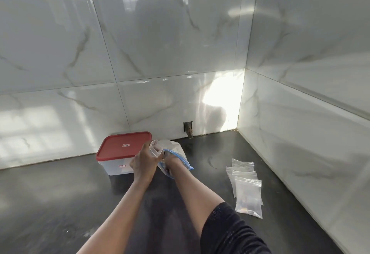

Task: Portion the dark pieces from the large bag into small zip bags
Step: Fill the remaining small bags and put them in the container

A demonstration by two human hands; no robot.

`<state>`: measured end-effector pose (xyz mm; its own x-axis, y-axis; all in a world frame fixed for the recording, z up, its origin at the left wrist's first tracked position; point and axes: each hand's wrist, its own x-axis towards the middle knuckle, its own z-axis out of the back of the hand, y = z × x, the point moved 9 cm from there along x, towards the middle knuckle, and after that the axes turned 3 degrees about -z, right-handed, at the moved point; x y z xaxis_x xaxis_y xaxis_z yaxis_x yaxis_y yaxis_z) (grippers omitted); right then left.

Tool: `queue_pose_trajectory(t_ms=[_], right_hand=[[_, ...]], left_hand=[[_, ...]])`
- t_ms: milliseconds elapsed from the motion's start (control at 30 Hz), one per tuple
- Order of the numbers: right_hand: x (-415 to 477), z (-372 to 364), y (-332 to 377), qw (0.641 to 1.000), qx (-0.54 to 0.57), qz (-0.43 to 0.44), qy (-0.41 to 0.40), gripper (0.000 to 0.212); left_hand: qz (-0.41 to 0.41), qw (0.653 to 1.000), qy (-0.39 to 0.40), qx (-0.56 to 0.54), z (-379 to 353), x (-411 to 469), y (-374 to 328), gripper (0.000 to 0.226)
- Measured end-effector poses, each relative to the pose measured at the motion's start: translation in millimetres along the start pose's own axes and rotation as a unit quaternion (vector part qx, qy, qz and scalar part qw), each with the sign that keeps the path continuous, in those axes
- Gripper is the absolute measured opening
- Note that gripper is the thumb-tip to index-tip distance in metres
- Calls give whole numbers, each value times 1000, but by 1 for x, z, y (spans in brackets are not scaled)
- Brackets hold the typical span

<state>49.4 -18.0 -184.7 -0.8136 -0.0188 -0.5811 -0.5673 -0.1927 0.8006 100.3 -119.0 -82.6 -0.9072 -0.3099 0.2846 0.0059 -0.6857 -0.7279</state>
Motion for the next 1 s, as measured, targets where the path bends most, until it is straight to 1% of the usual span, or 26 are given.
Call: queue_pose_trajectory(t_ms=[67, 133, 167, 267, 367, 433, 467, 500, 567, 633, 700, 800, 833, 867, 933, 1000], right_hand=[[-25, 7, -1, 1000, 14, 3, 10, 32], [-19, 9, 1, 999, 42, 19, 0, 36], [-19, 12, -1, 996, 85, 3, -14, 35], [-28, 21, 2, 992, 120, 5, -44, 21], [-29, 22, 0, 977, 206, 18, -59, 24], [-22, 28, -4, 976, 197, 12, -88, 19], [-17, 33, -4, 976, 187, 21, -109, 21], [-11, 35, -6, 978, 180, 25, -107, 22], [-41, 48, 4, 980, 148, 48, -122, 17], [-48, 60, 3, 979, 129, 60, -147, 20], [-52, 69, -1, 982, 111, 44, -146, 27], [-54, 78, -1, 986, 107, 35, -124, 15], [-53, 83, -2, 986, 90, 25, -136, 14], [-57, 88, -2, 986, 77, 15, -148, 16], [-56, 98, 3, 984, 81, 31, -153, 28], [-63, 109, 9, 985, 72, 42, -155, 24]], left_hand=[[2, 1000, -4, -5, -1, -1, 2, 46], [6, 1000, -10, -2, -1, -2, 2, 42], [9, 1000, -14, 0, -1, -3, 1, 41], [20, 1000, -21, 11, -1, -4, -3, 41], [34, 999, -23, 24, -4, -4, -6, 42], [41, 998, -22, 35, -7, -5, -8, 43], [45, 998, -21, 39, -8, -6, -10, 44], [47, 998, -21, 40, -10, -7, -11, 44], [51, 998, -18, 38, -12, -7, -12, 44], [51, 998, -13, 38, -15, -7, -12, 44], [54, 998, -10, 39, -17, -8, -11, 43], [60, 997, -10, 39, -17, -10, -12, 41], [62, 997, -11, 40, -17, -10, -12, 40], [65, 997, -11, 40, -17, -10, -13, 40], [70, 997, -10, 38, -18, -10, -14, 41], [71, 997, -10, 34, -17, -10, -18, 43]])
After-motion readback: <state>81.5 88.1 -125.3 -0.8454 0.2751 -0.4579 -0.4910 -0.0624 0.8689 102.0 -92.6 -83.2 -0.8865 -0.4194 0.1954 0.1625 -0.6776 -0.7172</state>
